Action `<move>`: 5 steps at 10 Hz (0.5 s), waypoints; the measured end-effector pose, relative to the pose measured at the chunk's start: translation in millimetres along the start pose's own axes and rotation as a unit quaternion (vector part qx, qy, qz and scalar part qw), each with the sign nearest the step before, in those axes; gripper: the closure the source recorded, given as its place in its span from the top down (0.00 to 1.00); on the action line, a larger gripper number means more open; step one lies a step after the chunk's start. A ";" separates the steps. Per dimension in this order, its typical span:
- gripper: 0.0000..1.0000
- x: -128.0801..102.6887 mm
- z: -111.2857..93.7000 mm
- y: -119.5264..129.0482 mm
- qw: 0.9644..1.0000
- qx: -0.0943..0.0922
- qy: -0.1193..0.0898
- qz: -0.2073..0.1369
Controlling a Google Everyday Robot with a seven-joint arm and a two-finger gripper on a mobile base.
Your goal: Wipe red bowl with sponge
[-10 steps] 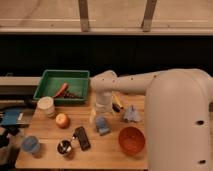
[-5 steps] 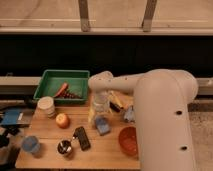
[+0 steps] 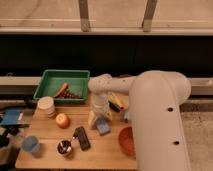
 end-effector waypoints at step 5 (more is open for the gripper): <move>0.21 2.8 -5.3 -0.9 1.000 0.001 -0.014 0.001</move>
